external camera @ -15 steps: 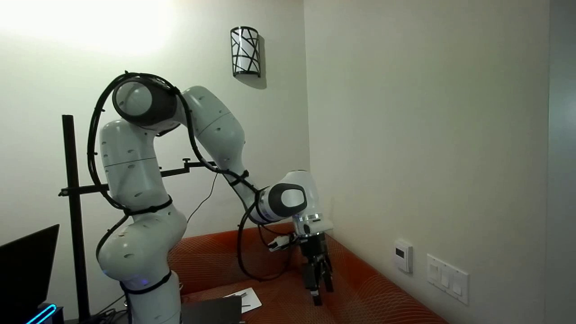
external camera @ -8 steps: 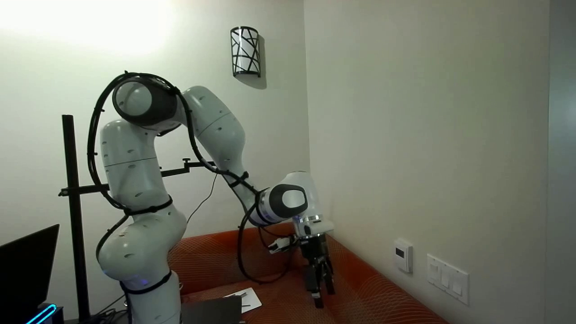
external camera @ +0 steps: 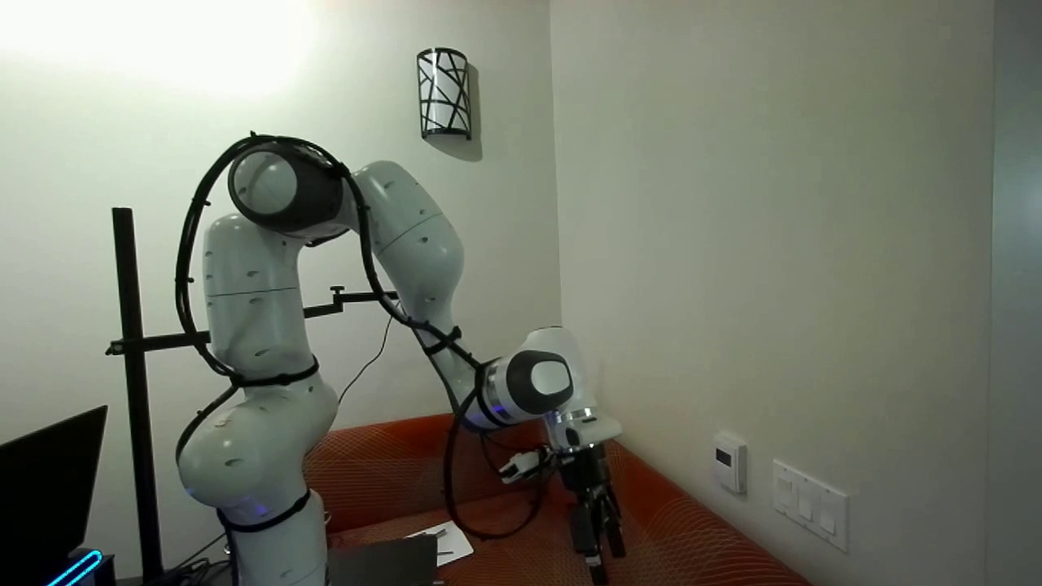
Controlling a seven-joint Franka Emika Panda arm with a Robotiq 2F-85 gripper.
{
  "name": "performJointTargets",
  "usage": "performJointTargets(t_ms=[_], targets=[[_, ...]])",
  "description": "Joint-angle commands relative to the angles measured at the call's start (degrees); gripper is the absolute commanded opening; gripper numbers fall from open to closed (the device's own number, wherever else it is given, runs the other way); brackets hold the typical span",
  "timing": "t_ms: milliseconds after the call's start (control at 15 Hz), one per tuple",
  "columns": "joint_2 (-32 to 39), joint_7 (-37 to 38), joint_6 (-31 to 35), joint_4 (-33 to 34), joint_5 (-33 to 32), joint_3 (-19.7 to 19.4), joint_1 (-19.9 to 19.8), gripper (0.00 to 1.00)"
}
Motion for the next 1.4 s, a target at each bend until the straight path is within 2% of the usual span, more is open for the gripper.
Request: performJointTargets(t_ms=[0, 467, 1333], targets=[[6.1, 3.4, 3.3, 3.4, -3.5, -1.0, -0.9, 1.00], [16.0, 2.6, 9.2, 7.3, -4.2, -2.4, -1.3, 1.00], [27.8, 4.2, 7.9, 14.1, -4.1, -4.6, -0.2, 1.00]])
